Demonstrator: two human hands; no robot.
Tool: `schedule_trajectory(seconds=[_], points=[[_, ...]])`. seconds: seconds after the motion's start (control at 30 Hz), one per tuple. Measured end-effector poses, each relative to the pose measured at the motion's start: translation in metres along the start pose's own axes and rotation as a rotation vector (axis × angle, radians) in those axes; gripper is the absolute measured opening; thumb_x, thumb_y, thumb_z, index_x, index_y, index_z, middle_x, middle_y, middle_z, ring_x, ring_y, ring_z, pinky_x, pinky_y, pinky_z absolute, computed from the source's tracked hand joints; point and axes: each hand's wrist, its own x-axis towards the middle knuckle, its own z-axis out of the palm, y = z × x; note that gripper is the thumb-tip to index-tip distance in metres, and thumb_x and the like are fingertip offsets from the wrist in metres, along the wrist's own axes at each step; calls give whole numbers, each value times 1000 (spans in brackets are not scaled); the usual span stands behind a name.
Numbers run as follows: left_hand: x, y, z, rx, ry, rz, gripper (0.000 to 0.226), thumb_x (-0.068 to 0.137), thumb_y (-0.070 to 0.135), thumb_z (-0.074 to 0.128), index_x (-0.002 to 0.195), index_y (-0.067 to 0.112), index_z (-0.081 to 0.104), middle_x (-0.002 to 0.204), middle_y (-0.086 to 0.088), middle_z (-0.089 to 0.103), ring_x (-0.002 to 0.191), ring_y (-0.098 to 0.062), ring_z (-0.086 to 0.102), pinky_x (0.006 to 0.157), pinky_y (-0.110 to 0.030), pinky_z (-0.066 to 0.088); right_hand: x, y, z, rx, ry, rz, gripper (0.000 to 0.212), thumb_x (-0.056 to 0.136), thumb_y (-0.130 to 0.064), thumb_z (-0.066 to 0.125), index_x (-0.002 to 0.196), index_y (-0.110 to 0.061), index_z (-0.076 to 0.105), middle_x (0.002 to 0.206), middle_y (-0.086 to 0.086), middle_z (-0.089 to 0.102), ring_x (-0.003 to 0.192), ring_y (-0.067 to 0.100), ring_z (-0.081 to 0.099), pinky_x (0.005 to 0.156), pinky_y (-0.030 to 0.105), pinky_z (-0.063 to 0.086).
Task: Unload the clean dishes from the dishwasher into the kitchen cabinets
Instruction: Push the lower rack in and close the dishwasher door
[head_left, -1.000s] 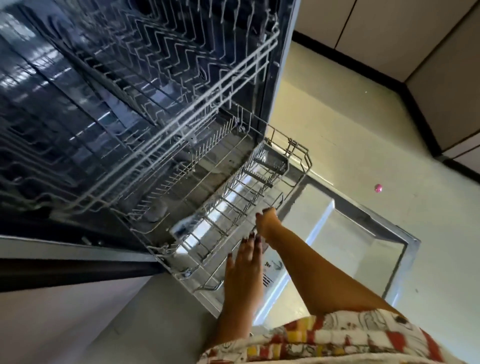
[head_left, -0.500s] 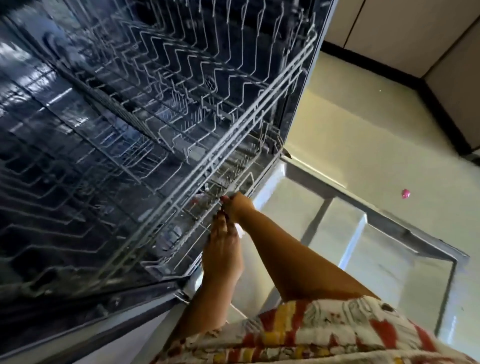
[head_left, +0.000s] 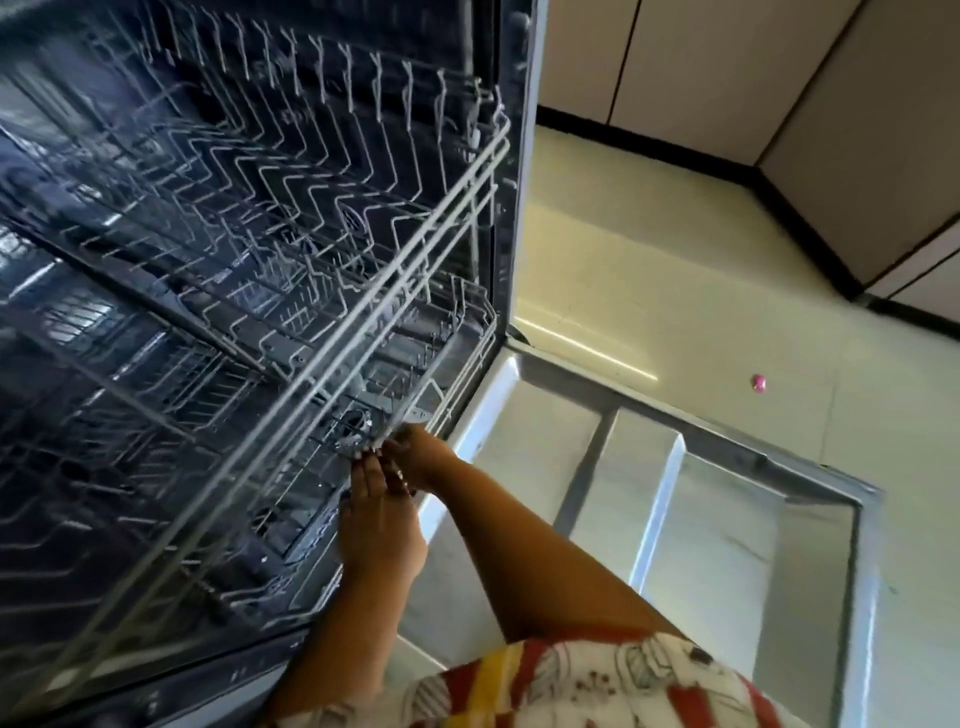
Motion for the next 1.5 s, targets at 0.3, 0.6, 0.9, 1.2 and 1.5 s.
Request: schedule_trajectory(seconds=[0.3, 0.6, 0.9, 1.2, 1.5], points=[[-90, 73, 32, -86, -81, 23, 85, 92, 32, 50, 150, 8, -9, 158, -11, -9, 147, -26, -5, 118, -41, 9, -67, 127, -37, -63, 134, 18, 41, 102, -30, 36, 136, -9, 40, 136, 19, 49, 122, 35, 49, 101, 37, 39], [-207, 153, 63, -168, -243, 24, 78, 95, 28, 43, 149, 8, -9, 159, -7, -12, 147, -24, -8, 118, -41, 12, -172, 294, -83, 97, 311, 315, 42, 98, -34, 45, 134, -13, 42, 136, 17, 47, 124, 35, 47, 105, 38, 37], [-297, 226, 121, -150, -388, 144, 76, 96, 28, 39, 149, 8, -12, 158, -7, -15, 147, -23, -10, 119, -40, 6, -264, 443, -86, 320, 568, 624, 52, 95, -32, 50, 142, -15, 33, 145, 17, 37, 130, 39, 38, 110, 41, 30], [-337, 243, 195, -150, -390, 247, 64, 97, 27, 36, 151, 15, 4, 160, -3, -6, 147, -21, -6, 120, -41, 12, -272, 537, -31, 832, 460, 665, 32, 97, -48, 36, 123, -29, 33, 110, 13, 60, 98, 29, 58, 90, 40, 41], [-337, 277, 225, -94, -364, 299, 64, 99, 35, 36, 151, 19, 4, 160, -2, -7, 147, -23, -8, 119, -40, 9, -262, 565, -32, 1044, 409, 583, 62, 97, -57, 24, 141, -15, 37, 134, 13, 48, 122, 31, 46, 103, 44, 36]])
